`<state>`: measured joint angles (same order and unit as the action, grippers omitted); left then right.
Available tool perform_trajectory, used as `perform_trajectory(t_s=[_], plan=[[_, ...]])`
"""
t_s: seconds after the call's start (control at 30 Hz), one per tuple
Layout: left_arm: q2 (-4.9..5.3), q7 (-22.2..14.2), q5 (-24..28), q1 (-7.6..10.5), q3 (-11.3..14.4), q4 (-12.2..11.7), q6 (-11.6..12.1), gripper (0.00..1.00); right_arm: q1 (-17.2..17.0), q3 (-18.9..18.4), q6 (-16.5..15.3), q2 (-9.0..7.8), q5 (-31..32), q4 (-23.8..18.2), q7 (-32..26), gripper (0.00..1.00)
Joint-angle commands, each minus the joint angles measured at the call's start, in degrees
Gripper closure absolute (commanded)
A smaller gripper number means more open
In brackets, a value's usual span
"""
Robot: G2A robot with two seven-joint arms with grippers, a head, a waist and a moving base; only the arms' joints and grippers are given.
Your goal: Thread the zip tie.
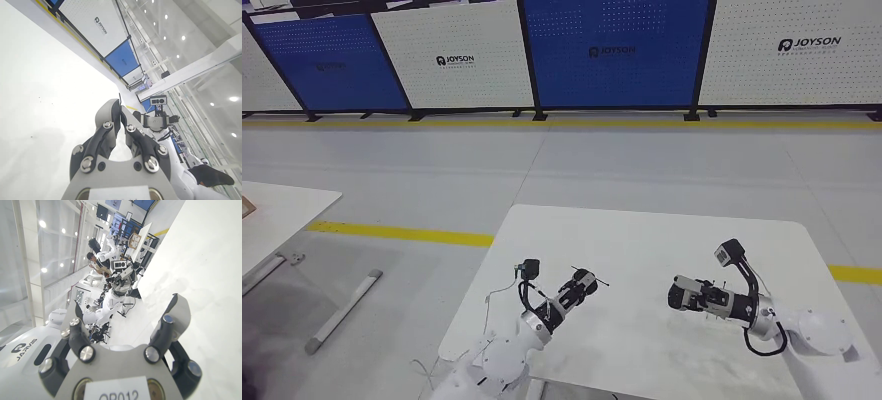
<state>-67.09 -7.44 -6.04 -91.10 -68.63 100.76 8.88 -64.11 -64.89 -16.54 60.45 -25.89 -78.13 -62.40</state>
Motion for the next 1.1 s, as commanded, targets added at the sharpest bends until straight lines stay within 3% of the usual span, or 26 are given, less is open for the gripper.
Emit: perform_trajectory(t_s=[0.0,0.07,0.13,0.27,0.37,0.4,0.8,0.9,1.07], plan=[[-0.19,0.6,3.1,0.33,-0.1,0.5,0.8,1.0,0.0,0.0,0.0,0.0,0.0,0.0,0.0,0.0],[-0.39,1.8,7.5,0.4,-0.7,1.9,3.1,1.0,0.0,0.0,0.0,0.0,0.0,0.0,0.0,0.0],[-0.57,3.2,12.0,-0.03,-1.4,3.7,7.0,1.0,0.0,0.0,0.0,0.0,0.0,0.0,0.0,0.0],[-0.72,3.1,19.6,-0.33,-3.1,8.2,10.6,1.0,0.0,0.0,0.0,0.0,0.0,0.0,0.0,0.0],[-0.8,0.9,27.0,-0.83,-4.4,12.7,10.6,1.0,0.0,0.0,0.0,0.0,0.0,0.0,0.0,0.0],[-0.73,-1.1,28.9,-1.14,-4.9,13.2,10.6,1.0,0.0,0.0,0.0,0.0,0.0,0.0,0.0,0.0],[-0.7,-1.6,28.4,-1.03,-5.0,12.9,10.2,1.0,0.0,0.0,0.0,0.0,0.0,0.0,0.0,0.0],[-0.75,-1.5,23.7,-0.5,-3.8,10.9,8.3,1.0,0.0,0.0,0.0,0.0,0.0,0.0,0.0,0.0],[-0.9,-0.6,15.6,0.34,-1.4,5.4,6.0,1.0,0.0,0.0,0.0,0.0,0.0,0.0,0.0,0.0]])
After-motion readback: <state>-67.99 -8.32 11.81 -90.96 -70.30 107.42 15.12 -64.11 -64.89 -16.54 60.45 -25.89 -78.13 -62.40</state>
